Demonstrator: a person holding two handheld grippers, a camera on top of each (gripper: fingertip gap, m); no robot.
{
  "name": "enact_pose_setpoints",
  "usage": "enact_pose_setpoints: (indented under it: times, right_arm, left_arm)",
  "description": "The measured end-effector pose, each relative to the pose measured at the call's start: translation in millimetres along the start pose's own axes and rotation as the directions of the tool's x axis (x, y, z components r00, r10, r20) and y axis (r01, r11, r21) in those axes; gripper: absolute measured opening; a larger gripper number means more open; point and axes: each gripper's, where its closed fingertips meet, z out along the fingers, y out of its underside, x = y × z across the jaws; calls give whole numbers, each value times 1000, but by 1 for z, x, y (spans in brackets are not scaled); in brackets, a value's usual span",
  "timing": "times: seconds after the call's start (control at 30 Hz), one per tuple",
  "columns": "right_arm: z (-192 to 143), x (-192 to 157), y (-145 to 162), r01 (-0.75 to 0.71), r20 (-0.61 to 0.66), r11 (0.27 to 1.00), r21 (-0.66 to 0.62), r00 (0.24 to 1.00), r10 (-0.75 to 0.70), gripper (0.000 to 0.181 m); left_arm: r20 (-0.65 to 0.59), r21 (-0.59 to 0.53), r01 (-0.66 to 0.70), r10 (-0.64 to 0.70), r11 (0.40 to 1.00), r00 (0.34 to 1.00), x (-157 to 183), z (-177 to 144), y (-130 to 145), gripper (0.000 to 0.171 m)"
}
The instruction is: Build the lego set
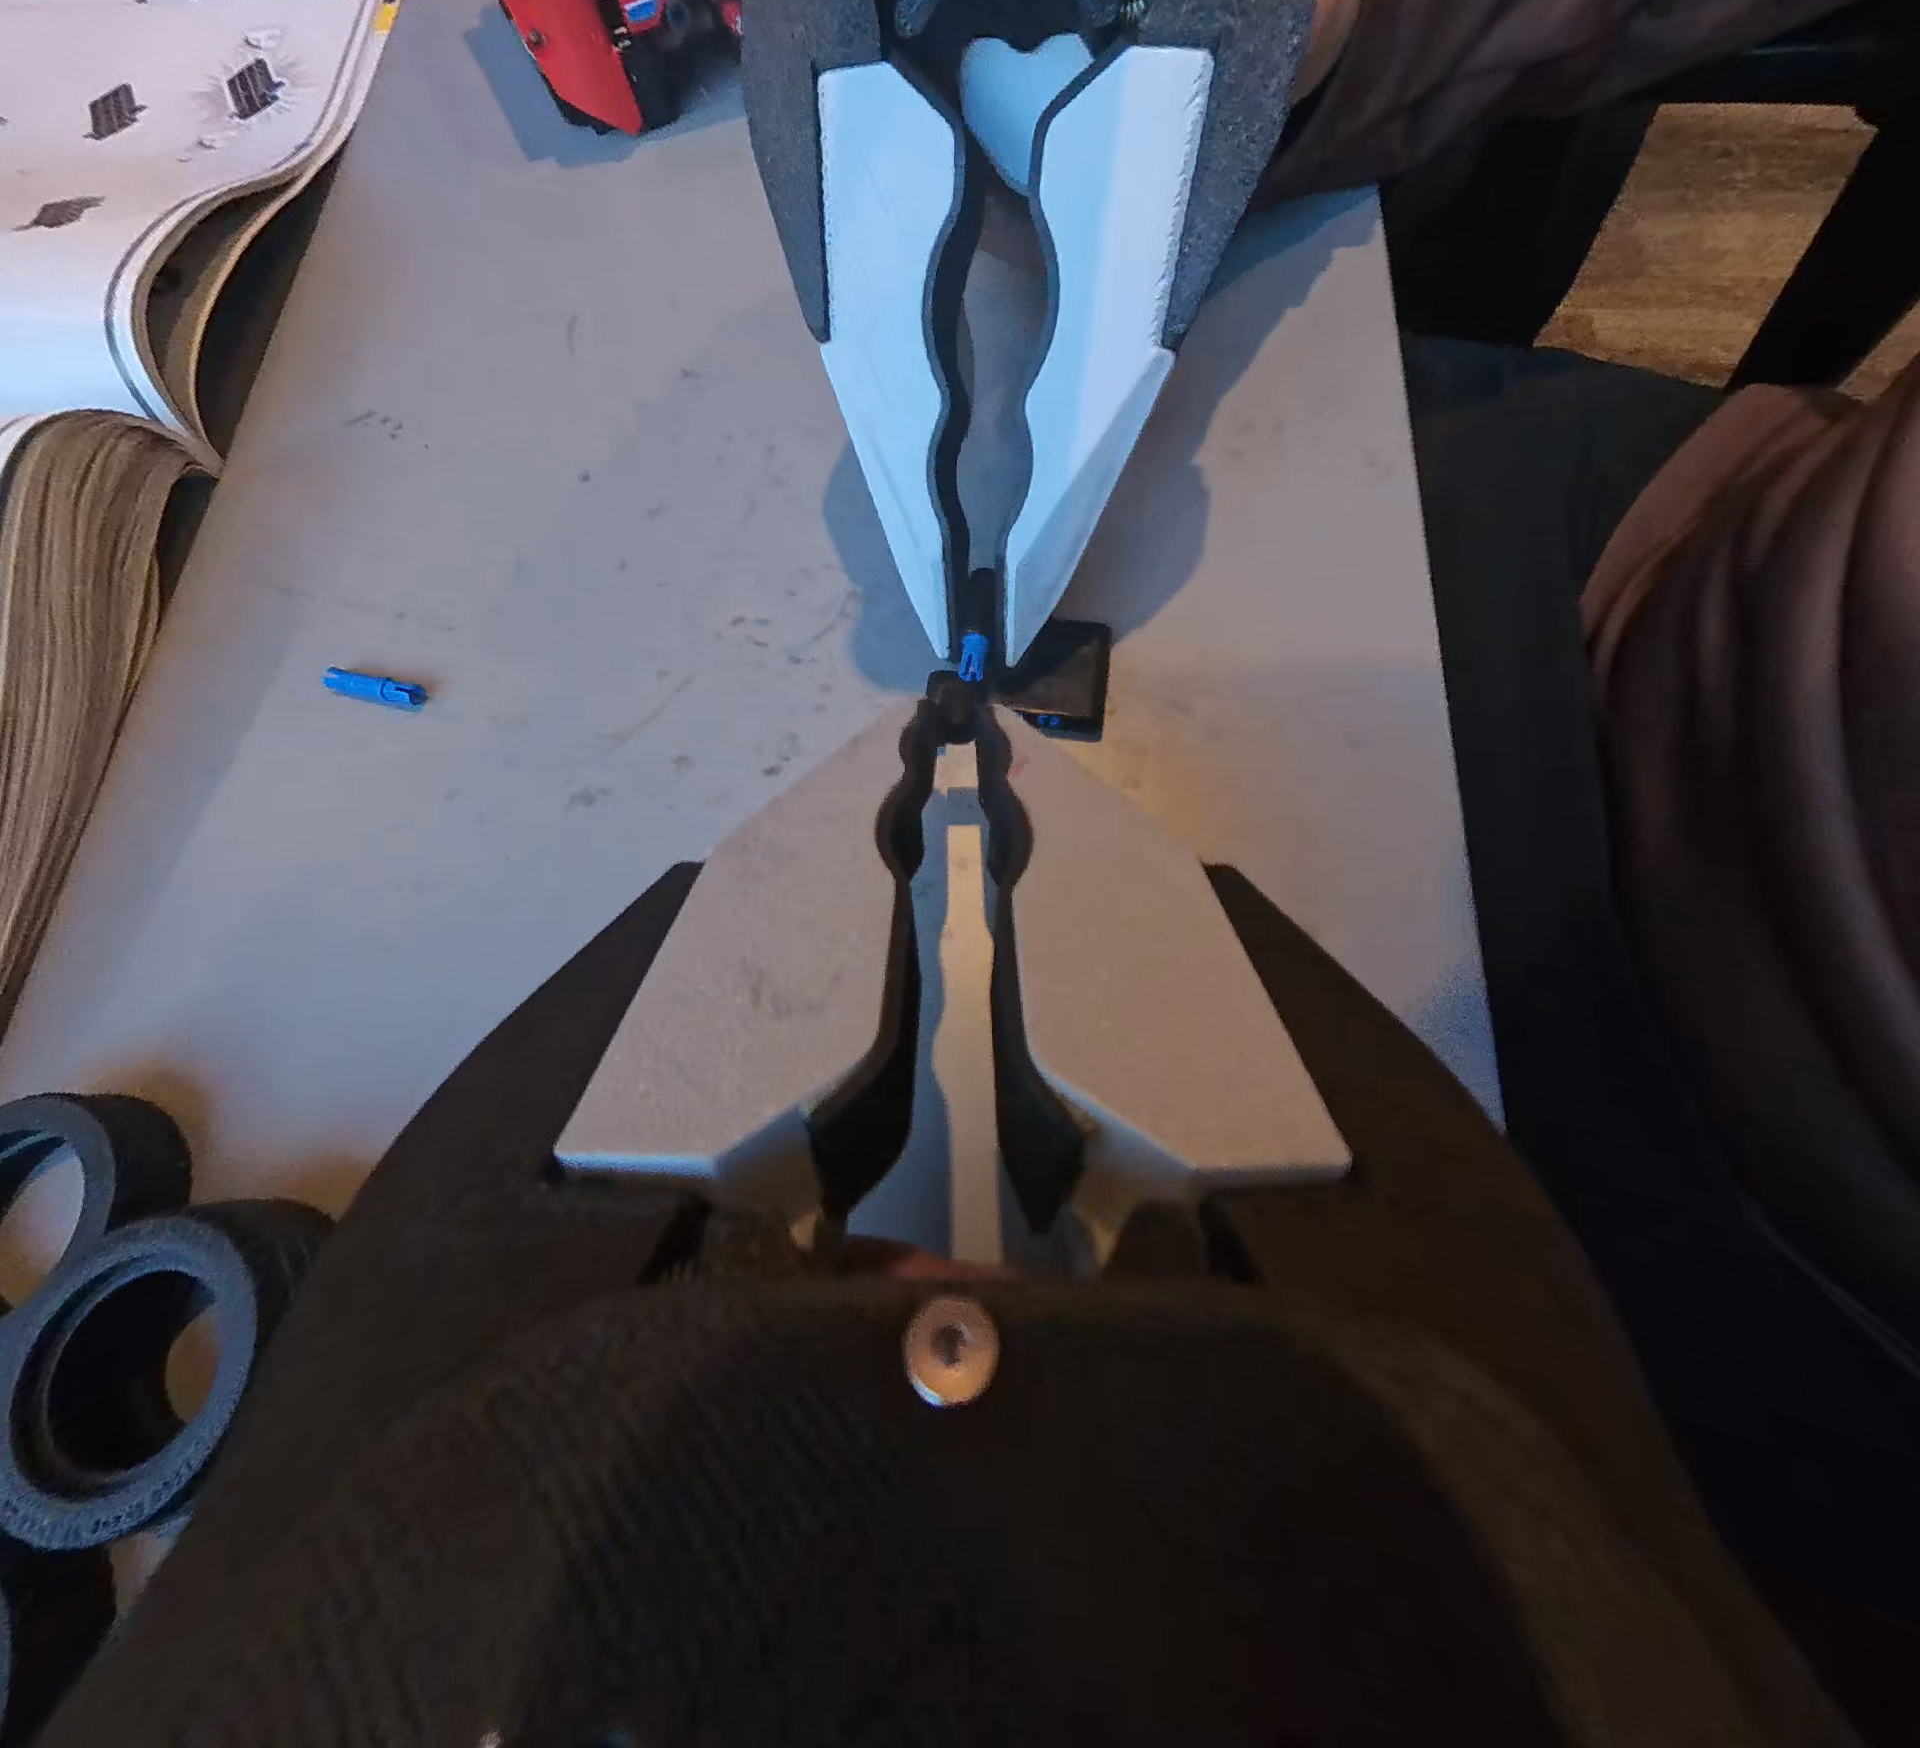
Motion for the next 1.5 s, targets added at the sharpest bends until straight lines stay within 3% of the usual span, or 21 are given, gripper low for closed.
enact_pose_setpoints:
  times: [1.1, 1.5]
  right_arm:
    - [0, -11, -7, 92, -2, 995, 37, 996, -92, 7]
    - [4, -12, -2, 109, -1, 994, 2, 994, -109, 6]
  left_arm:
    - [-55, 30, -67, 68, 997, 996, 12, 1, -5, 5]
    - [-65, -32, -75, 73, 997, 995, 14, 6, 2, 5]
